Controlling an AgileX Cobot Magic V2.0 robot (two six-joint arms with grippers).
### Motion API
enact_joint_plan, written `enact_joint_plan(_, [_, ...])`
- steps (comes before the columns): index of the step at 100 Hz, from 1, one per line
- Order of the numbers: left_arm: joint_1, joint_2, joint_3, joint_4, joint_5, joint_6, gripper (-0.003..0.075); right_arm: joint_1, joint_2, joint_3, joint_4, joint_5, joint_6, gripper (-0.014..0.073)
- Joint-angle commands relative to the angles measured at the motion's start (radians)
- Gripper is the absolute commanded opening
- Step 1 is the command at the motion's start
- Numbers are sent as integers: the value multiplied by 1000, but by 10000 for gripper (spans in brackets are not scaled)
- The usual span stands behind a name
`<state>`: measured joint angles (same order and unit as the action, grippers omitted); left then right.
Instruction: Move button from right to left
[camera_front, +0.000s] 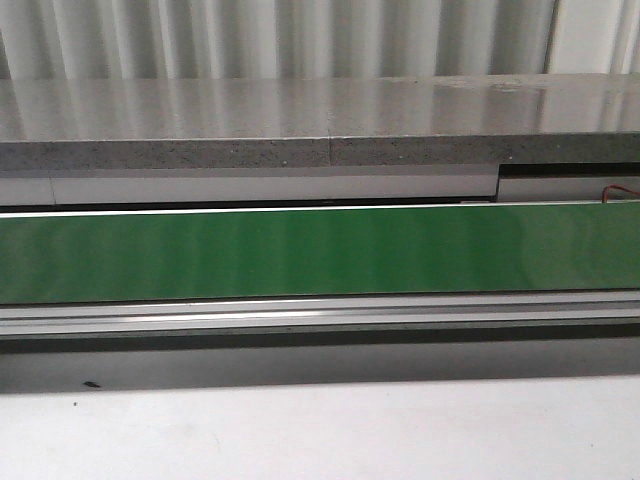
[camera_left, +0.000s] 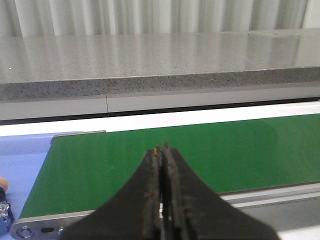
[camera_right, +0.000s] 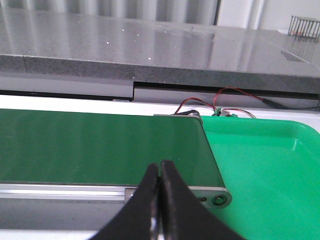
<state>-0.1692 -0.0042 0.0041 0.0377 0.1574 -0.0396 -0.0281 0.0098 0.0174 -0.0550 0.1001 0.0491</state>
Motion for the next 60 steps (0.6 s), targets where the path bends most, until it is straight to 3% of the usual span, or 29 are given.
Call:
enact_joint_plan(1, [3, -23, 38, -5, -73, -8, -20, 9, -34, -10, -11, -100, 5, -68])
enact_joint_plan(60, [3, -23, 38, -5, -73, -8, -20, 10, -41, -10, -11, -126, 5, -68])
